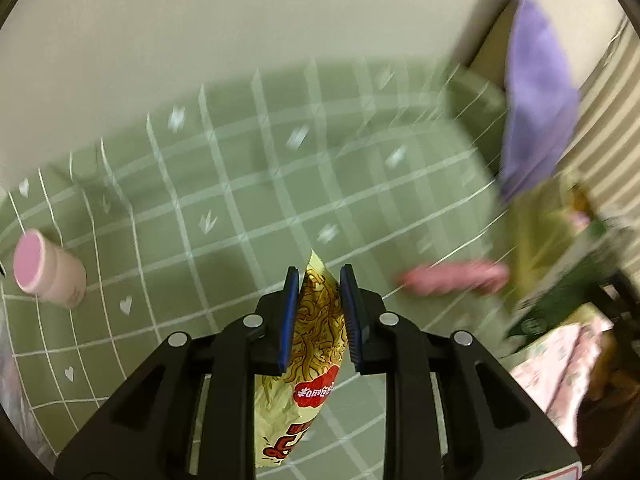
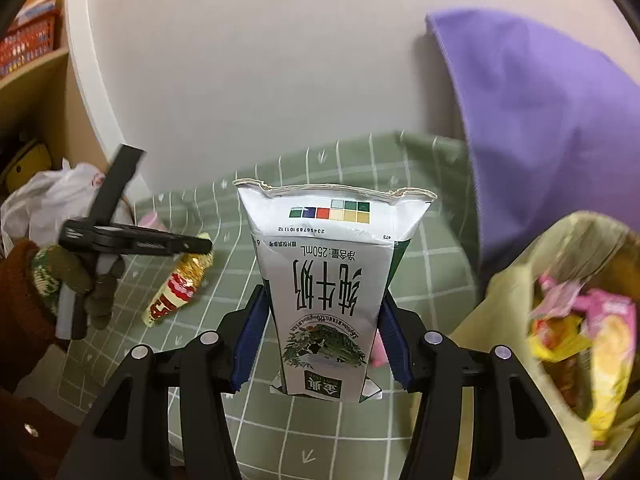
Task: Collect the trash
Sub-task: 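Carry the milk carton and yellow noodle snack over the bin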
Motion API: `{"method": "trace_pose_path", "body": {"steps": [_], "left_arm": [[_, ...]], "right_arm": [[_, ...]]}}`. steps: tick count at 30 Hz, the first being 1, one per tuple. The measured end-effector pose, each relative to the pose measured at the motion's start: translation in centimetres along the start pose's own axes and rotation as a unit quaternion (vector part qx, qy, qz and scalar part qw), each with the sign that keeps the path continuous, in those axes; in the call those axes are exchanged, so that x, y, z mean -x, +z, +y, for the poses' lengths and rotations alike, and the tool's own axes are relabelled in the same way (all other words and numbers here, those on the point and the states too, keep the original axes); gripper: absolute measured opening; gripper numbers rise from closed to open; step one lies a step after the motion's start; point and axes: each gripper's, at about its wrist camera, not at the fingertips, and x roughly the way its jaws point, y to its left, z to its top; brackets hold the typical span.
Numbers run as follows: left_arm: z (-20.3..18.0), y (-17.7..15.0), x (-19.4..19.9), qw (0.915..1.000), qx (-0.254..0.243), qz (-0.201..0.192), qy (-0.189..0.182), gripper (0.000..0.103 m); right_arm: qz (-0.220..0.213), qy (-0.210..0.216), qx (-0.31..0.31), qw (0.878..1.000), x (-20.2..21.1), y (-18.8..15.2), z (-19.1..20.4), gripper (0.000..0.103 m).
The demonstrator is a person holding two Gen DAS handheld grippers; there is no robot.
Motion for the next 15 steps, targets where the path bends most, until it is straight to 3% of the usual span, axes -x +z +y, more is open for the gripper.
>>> {"method": "trace_pose_path", "body": {"steps": [6, 11, 15], "left_arm": [[-5.8, 4.0, 6.6, 0.9906, -0.017, -0.116, -0.070, 0.020], [-10.7, 7.2, 10.4, 0.9623, -0.018, -0.209, -0.173, 0.020], [-15.9, 9.1, 9.5, 0.9468, -0.034, -0.212, -0.240, 0.020]], "right_arm": [[-0.073, -0.034, 0.012, 0.997, 5.5, 2.5, -0.4, 0.051], [-0.123, -0.087, 0.025, 0.988, 10.6, 4.0, -1.4, 0.051], [-0.149, -0.148, 0.009, 0.978, 14.8, 3.6, -3.5, 0.051]]}}
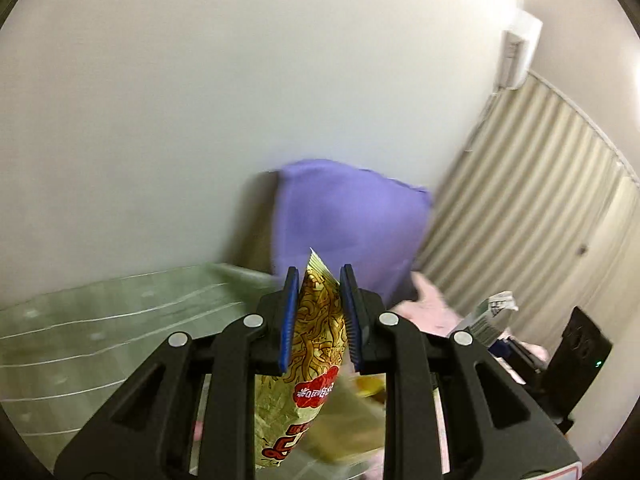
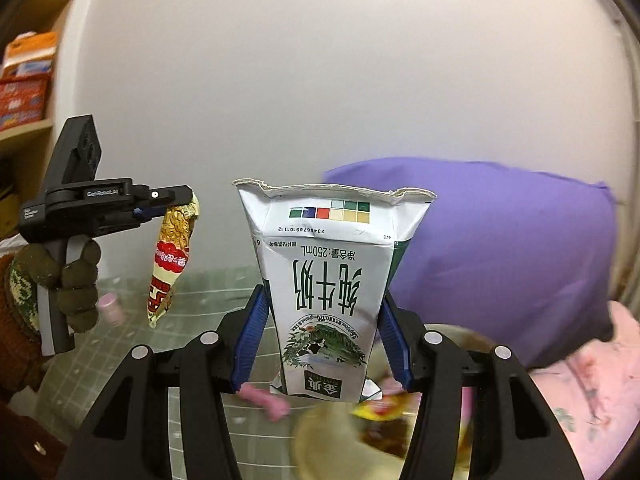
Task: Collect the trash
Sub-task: 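Carry the milk carton and yellow noodle snack over the bin, then open both tools to drop the milk carton and noodle snack into the bin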
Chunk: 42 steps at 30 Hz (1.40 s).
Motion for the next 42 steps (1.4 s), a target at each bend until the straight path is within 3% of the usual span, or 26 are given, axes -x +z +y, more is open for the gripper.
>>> {"method": "trace_pose_path", "body": {"steps": [5, 9, 14, 20, 25, 29, 37, 42], "left_arm": [[-4.1, 0.1, -5.8, 0.9966, 0.014, 0.013, -0.080, 0.020], [-8.1, -0.7, -10.8, 0.9880, 0.015, 0.041, -0.148, 0.020], [-10.1, -3.1, -16.8, 0.9777, 0.032, 0.062, -0.198, 0.020], [-7.6, -6.8, -21.3, 0.9828, 0.043, 0.103, -0.147, 0.020], [-5.0, -8.4, -21.3, 0.9859, 0.007, 0.147, -0.080, 0.020], [-4.3, -8.9, -20.7, 0.9855, -0.044, 0.159, -0.038, 0.020], [-6.4, -10.4, -19.7, 0.9774, -0.136, 0.160, -0.019, 0.020], [-7.3, -10.2, -21.4, 0.9732, -0.147, 0.176, -0.023, 0.020]], "right_arm": [[-0.012, -0.082, -0.046, 0.996, 3.3, -0.8, -5.2, 0.051], [-0.010, -0.114, -0.085, 0.990, 4.7, -1.7, -8.4, 0.051], [-0.001, -0.135, -0.111, 0.985, 4.4, -2.7, -10.9, 0.051], [0.014, -0.115, -0.127, 0.985, 2.8, -3.3, -12.7, 0.051], [0.053, -0.078, -0.137, 0.986, -1.0, -4.6, -13.9, 0.051], [0.103, -0.052, -0.142, 0.983, -4.9, -6.9, -13.7, 0.051], [0.153, -0.052, -0.118, 0.980, -7.7, -9.2, -11.5, 0.051], [0.151, -0.064, -0.108, 0.981, -8.0, -9.9, -11.8, 0.050]]}}
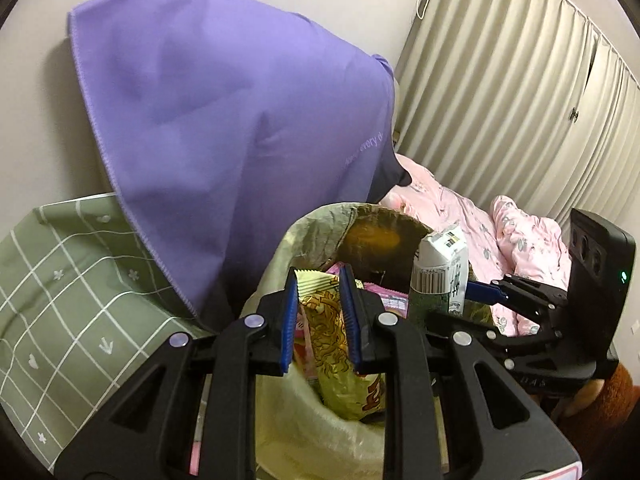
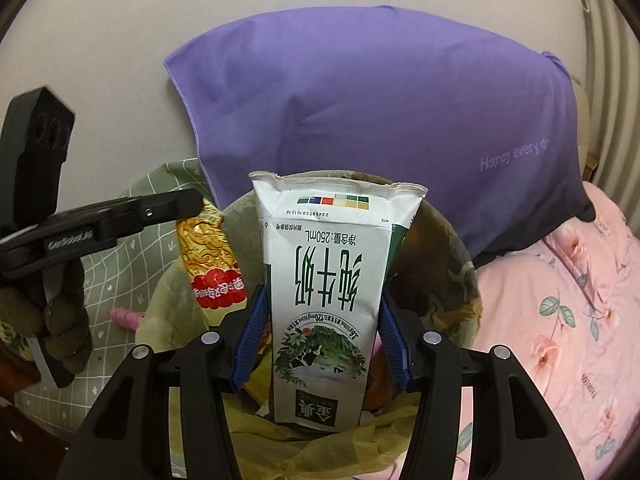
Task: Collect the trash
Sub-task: 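Open both tools to drop the milk carton and noodle snack into the bin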
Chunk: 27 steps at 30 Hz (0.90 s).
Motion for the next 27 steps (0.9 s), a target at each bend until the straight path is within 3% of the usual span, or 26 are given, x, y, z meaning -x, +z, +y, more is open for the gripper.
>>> {"method": "trace_pose_path", "body": {"steps": [17, 18, 20, 24, 27], "left_arm": [[0.2, 2.0, -4.1, 0.9985, -0.020, 0.048, -0.019, 0.021], [0.4, 2.1, -4.1, 0.9984, -0.015, 0.049, -0.022, 0.023], [0.9, 2.3, -3.7, 0.9980, 0.006, 0.054, -0.031, 0.041], [1.4, 2.4, -1.3, 0.9987, 0.032, 0.027, -0.028, 0.046], [1.4, 1.7, 1.8, 0.9990, 0.042, 0.000, -0.011, 0.057]], "right_arm": [[0.009, -0.006, 0.006, 1.000, -1.2, 0.4, -0.8, 0.049], [0.010, -0.007, 0.007, 1.000, -1.2, 0.5, -0.8, 0.049], [0.014, -0.010, 0.007, 1.000, -1.3, 0.5, -0.7, 0.049], [0.014, -0.017, 0.001, 1.000, -1.3, 0.6, -0.8, 0.051], [0.003, -0.022, -0.004, 1.000, -0.6, 0.7, -0.7, 0.055]]}}
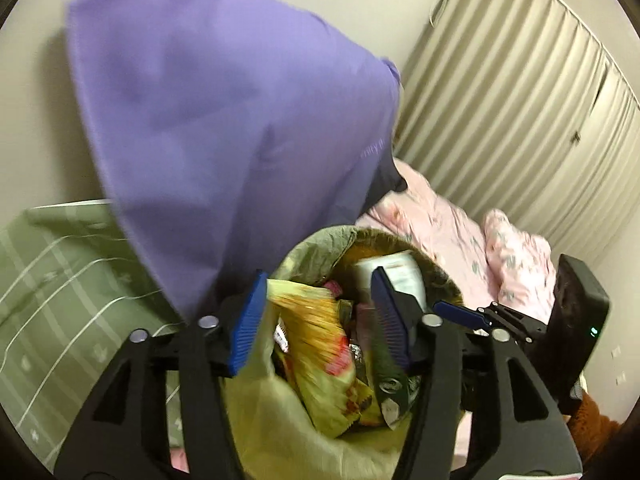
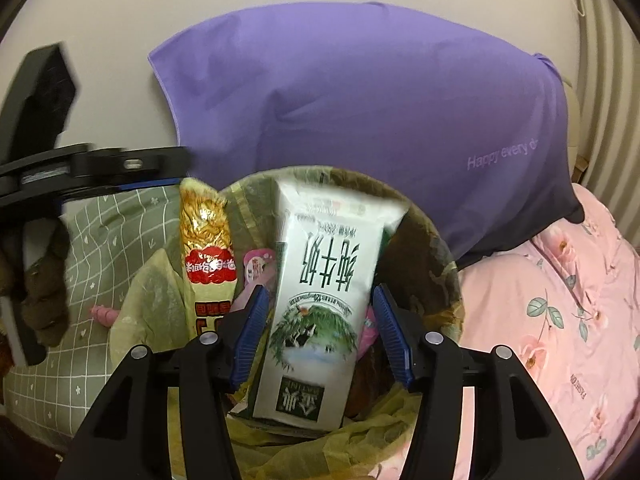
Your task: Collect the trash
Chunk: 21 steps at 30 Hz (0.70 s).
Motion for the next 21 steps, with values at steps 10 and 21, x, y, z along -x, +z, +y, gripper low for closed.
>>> {"method": "trace_pose_path", "body": {"steps": [10, 21], "left_arm": [[-1.7, -6.8, 10.8, 0.9898, 0.022, -0.077, 0.117, 0.089], [-5.8, -19.5, 22.3, 0.9340, 0.087, -0.098, 0.332, 0.093]], "right_arm": [[-0.059, 0.045, 0.006, 0.997, 6.1, -1.0, 3.1, 0.057], [-0.039, 0.124, 0.064, 0.989, 13.2, -6.0, 10.0, 0.057]]}}
